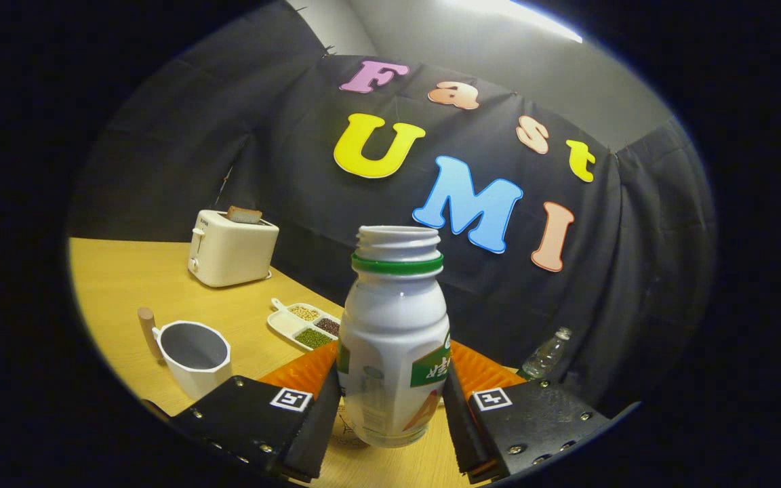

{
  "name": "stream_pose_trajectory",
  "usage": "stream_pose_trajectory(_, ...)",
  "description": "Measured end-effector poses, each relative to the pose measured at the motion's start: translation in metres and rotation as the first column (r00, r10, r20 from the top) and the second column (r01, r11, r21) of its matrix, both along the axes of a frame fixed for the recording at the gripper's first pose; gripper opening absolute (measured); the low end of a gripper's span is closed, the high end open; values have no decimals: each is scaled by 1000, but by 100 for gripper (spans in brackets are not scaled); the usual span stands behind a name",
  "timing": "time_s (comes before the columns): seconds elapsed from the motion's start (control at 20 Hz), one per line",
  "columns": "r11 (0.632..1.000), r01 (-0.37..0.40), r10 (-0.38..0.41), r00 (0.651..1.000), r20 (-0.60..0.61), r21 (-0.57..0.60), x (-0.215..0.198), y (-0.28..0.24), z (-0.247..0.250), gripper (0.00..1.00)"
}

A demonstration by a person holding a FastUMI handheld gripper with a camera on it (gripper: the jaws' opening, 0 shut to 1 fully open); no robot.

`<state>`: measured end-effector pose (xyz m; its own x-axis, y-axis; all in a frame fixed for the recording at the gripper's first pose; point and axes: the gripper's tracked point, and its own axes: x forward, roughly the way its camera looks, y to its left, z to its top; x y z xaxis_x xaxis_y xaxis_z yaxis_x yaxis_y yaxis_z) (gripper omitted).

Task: Take the bottle from table, then pour the juice into the cup, finally place the bottle on the coaster

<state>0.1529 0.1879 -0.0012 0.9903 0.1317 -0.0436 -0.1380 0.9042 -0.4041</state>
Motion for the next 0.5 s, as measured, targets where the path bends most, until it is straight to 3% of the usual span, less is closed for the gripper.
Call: stream_pose_trajectory(0.5, 990, -36, 40, 999, -22, 134, 2, 4, -3, 71)
